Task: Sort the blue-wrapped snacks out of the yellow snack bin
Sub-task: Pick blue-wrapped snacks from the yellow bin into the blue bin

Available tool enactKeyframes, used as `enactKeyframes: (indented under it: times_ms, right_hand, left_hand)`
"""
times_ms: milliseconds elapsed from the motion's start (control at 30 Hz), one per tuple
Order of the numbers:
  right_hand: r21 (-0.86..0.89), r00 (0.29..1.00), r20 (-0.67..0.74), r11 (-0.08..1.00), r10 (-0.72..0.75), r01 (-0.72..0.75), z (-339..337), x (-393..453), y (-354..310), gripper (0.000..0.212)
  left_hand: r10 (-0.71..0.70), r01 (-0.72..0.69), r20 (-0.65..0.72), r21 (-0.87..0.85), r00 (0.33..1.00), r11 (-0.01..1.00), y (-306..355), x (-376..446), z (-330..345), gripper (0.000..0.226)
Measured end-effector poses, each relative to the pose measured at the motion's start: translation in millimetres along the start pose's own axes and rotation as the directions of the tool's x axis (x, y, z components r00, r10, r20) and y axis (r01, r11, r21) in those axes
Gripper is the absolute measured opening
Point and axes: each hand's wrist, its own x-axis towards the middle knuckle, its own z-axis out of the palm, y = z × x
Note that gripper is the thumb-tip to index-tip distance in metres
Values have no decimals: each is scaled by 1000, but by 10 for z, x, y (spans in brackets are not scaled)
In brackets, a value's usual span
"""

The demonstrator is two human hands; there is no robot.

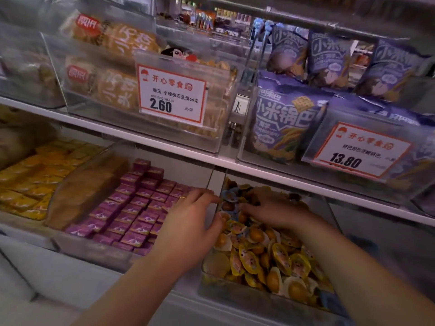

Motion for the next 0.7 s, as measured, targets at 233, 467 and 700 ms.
enactKeyframes:
  times_ms: [233, 467, 700]
  right_hand:
    - [-124, 994, -56, 987, 98, -104, 195, 227, -268, 57]
    - [68, 997, -61, 997, 46, -42, 109, 89, -118, 47]
    - [159, 957, -282, 987, 64, -19, 173, 438, -60, 52]
  left_hand:
    - [-31, 31, -19, 0, 999, 1000, 10, 20, 36, 30]
    - [-20, 20, -11, -15, 1000, 1000, -11, 13, 32, 31]
    - [-6, 6, -2, 20, 1000, 1000, -29, 19, 63, 35]
